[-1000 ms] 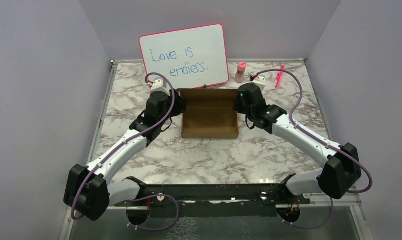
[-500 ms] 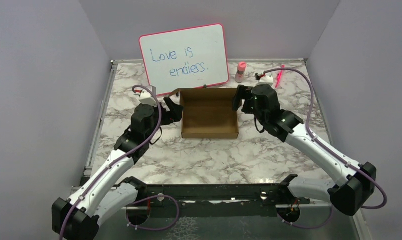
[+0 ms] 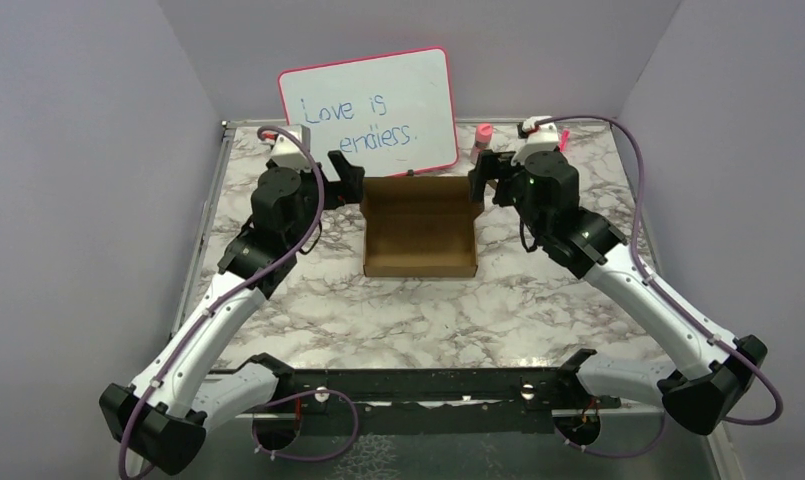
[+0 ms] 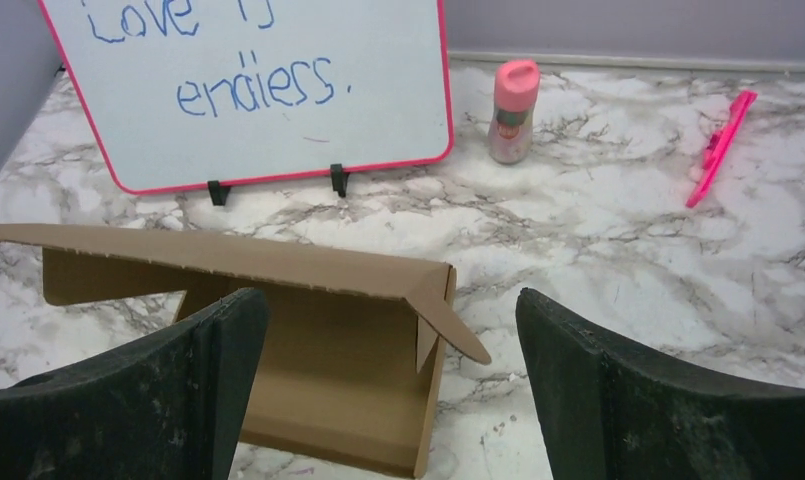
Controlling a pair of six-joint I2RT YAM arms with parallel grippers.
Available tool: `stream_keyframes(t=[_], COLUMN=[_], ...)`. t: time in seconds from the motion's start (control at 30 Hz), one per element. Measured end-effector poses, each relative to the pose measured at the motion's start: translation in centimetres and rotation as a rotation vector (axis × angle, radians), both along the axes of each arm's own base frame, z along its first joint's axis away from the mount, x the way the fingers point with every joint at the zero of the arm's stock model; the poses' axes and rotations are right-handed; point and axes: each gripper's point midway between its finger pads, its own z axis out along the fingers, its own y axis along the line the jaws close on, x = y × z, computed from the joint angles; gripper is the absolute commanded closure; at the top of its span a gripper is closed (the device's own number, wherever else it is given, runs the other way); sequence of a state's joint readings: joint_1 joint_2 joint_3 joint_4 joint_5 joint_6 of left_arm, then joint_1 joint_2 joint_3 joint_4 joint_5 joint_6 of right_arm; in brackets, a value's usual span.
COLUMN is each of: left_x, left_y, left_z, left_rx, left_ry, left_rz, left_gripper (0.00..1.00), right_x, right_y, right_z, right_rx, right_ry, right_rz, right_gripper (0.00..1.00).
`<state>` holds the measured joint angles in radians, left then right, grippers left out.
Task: Fold the paper box
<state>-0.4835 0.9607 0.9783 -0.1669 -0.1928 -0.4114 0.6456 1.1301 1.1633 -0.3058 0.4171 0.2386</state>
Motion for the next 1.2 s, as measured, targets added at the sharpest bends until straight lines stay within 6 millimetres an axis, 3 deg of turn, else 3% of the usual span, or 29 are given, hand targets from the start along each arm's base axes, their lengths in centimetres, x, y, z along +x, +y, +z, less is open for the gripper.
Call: stream_keyframes(t=[0.1,0.2,0.33,0.47,0.57,0.77,1.2], left_x=[1.6,3.3,5.8,7.1,6.9,5.9,1.5], left_y=[0.3,0.3,0.1,-0.4,-0.7,-0.8,-0.4], left_z=[2.0,2.4,0.8,-2.0,-3.8,-5.1,-11.3], left_rx=[0.034,0.076,0.150,0.208,0.238,0.251,0.233], left_ry=[-0.033,-0.029,0.035,0.115,0.171,0.201,0.335], left_rz=[0.034,0.054,0.056,0.027,-0.005,-0.041,-0.101], left_gripper=[0.06,0.07,0.10,0.12,0.14,0.17,0.19], right_x=[1.3,2.9,4.6,5.1,5.3,4.7,1.2], right_y=[0.3,0.3,0.7,0.6,0.8,1.1,1.1], right_z=[0.7,1.1,1.2,0.0,-0.9,-3.2,-9.1], right_rx=[-0.029,-0.053,-0.075,-0.106,-0.120,-0.136,-0.107], right_ry=[-0.008,-0.007,0.004,0.037,0.061,0.113,0.236], right_rz=[-0.005,-0.019,-0.031,-0.032,-0.025,0.003,0.079], right_gripper=[0.00,0.00,0.00,0.00,0.00,0.00,0.00])
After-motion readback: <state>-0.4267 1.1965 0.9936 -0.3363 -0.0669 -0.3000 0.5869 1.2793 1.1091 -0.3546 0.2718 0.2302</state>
